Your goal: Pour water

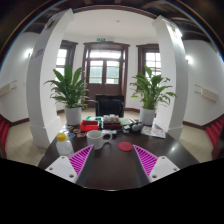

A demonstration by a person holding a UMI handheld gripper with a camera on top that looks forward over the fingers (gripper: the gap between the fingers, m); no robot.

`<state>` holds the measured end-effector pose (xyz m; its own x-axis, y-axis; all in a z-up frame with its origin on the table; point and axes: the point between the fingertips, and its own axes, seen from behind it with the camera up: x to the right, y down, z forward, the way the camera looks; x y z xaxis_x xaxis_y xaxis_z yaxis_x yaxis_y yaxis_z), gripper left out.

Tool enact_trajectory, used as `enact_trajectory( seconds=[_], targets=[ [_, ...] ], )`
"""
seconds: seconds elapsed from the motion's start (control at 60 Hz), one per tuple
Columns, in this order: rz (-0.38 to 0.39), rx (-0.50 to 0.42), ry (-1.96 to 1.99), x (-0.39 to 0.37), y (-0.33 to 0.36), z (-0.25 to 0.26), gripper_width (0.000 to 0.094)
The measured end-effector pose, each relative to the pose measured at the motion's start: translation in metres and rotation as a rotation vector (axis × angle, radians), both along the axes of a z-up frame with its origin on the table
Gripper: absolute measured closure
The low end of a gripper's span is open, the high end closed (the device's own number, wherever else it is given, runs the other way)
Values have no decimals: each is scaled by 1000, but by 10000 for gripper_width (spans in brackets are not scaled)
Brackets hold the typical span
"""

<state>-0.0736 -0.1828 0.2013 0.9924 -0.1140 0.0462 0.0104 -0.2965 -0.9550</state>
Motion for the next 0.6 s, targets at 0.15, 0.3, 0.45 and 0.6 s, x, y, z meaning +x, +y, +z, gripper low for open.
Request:
enact_trajectory(
  seconds=[0.15,0.3,0.45,0.6],
  targets=[
    [65,1,56,-39,-4,-29,177],
    [131,-6,74,-110,-8,-85,175],
    [191,1,116,-155,16,-104,172],
    [215,35,133,-175,55,-109,175]
  ],
)
